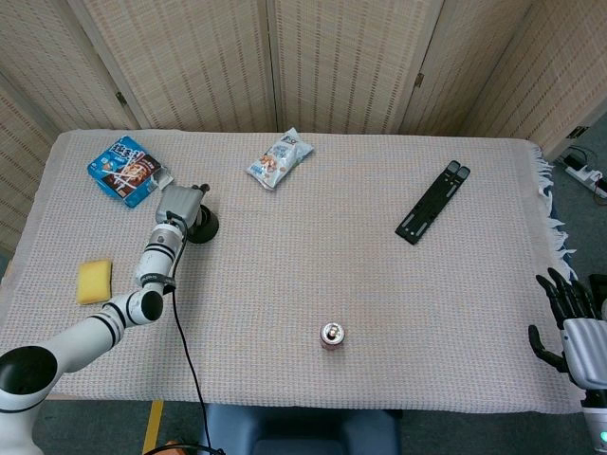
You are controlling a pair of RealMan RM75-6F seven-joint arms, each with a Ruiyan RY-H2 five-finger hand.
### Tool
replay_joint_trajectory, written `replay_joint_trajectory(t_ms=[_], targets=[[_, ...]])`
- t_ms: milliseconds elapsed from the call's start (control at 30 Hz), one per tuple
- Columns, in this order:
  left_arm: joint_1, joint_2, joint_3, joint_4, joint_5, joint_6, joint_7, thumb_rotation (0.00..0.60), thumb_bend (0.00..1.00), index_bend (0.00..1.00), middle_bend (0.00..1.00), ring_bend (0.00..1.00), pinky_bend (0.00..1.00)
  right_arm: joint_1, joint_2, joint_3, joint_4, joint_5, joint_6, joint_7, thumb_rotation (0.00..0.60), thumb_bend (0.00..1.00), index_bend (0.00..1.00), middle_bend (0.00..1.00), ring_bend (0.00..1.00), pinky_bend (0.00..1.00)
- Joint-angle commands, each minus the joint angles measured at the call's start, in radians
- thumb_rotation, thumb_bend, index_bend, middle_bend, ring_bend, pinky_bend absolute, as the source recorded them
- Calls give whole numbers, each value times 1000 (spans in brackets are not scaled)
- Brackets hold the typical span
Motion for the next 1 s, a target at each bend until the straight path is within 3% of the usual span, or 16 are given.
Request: replay_joint_trajectory(t_ms=[33, 400, 700, 1000], targets=[[-3, 6, 1, -8, -7, -3, 1, 600, 249, 96, 183, 726, 760, 0, 0, 0, -1, 0, 1, -1, 600, 519, 0, 33, 86, 0], [-4, 62, -14, -115, 3, 29, -48, 600, 249, 82, 141, 710, 760, 2, 2, 1, -6, -3, -1, -5, 600, 519, 0, 33, 87, 0], [2, 65, -9, -144, 29, 50, -87, 600, 249, 186, 304, 778, 782, 2, 4, 1, -8, -3, -2, -7, 600, 520, 0, 35, 88, 0], [-12, 79, -4, -162, -112, 27, -65, 580, 228, 211, 322, 780, 785, 5, 1, 1, -8, -5, -6, -7, 600, 519, 0, 35, 87, 0]])
